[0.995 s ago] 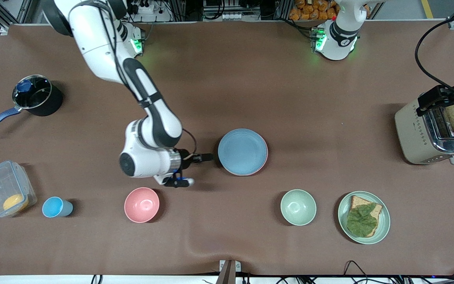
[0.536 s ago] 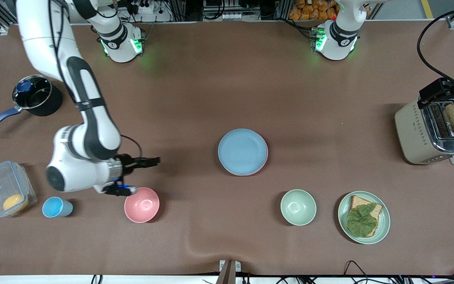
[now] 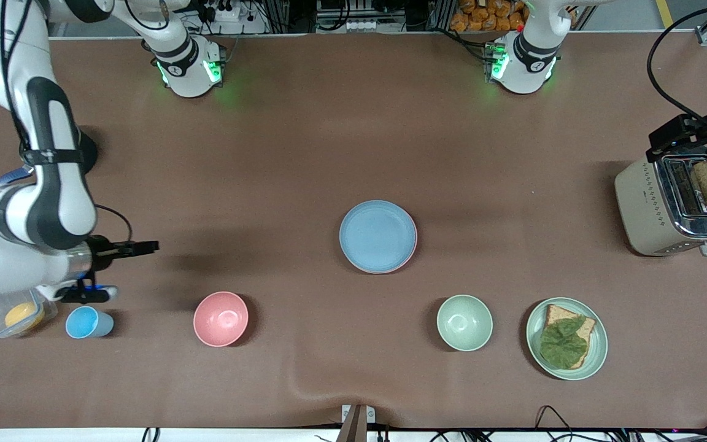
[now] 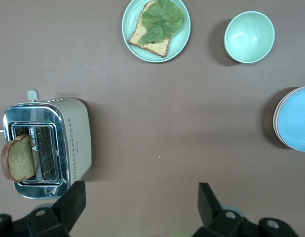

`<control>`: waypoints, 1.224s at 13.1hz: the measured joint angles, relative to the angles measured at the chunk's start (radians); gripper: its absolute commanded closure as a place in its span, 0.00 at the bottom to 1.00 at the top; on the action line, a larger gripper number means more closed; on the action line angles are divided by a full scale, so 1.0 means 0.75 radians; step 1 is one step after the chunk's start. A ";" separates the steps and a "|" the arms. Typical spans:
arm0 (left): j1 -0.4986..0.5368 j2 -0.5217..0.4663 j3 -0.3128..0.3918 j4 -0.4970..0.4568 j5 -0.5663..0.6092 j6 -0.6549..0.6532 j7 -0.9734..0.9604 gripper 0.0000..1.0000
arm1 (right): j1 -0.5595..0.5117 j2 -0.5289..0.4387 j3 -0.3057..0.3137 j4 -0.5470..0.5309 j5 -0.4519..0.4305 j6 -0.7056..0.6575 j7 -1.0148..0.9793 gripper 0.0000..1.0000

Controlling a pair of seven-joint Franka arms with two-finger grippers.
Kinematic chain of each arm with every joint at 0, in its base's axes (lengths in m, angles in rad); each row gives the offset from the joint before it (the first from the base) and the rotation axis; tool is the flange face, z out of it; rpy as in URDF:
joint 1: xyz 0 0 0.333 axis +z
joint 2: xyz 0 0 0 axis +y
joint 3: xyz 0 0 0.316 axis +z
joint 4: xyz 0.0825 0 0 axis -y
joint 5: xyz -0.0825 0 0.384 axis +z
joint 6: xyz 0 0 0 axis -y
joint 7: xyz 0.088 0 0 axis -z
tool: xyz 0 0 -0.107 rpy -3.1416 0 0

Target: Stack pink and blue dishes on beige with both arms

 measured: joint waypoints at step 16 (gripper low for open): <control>-0.006 0.107 0.013 0.077 0.002 0.011 -0.013 0.00 | 0.030 -0.691 0.013 -0.153 -0.216 -0.208 0.178 0.00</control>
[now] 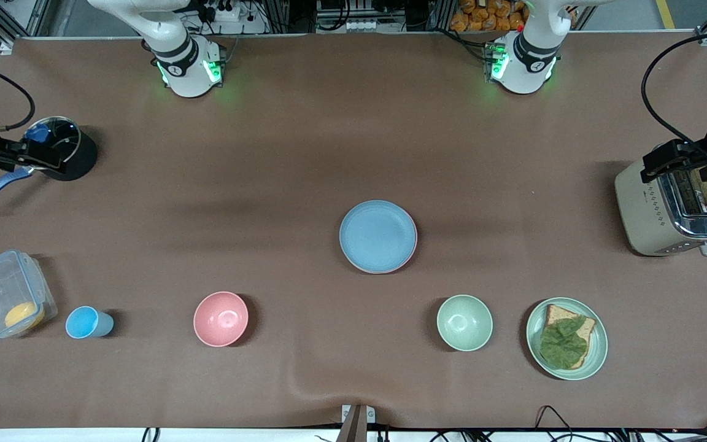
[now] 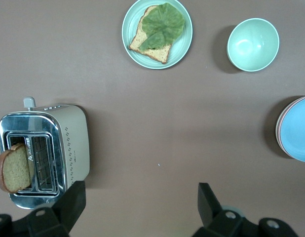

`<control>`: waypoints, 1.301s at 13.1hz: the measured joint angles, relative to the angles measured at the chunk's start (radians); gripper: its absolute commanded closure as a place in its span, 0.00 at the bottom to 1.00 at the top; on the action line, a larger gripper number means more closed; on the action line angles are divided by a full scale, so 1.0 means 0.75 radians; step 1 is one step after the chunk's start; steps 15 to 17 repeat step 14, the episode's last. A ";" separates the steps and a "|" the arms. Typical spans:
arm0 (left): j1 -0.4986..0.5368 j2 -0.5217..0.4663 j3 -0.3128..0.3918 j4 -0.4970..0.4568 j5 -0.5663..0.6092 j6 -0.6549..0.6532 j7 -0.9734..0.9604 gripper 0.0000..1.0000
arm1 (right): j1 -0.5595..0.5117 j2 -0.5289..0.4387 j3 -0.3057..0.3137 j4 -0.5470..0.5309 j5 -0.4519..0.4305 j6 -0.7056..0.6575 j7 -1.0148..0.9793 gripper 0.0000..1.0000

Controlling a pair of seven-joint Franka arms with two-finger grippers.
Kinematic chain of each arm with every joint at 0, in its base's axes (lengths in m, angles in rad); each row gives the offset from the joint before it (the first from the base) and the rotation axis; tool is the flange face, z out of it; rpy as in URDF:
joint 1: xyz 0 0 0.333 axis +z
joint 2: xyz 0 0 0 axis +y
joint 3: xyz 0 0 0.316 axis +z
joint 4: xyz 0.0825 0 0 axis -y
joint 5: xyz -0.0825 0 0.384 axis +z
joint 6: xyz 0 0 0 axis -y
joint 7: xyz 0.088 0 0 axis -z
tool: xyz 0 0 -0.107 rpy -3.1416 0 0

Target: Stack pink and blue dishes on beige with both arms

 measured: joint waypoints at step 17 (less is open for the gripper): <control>-0.003 -0.063 -0.009 0.008 -0.025 -0.071 0.000 0.00 | 0.003 -0.001 0.003 0.002 -0.003 0.082 0.000 0.00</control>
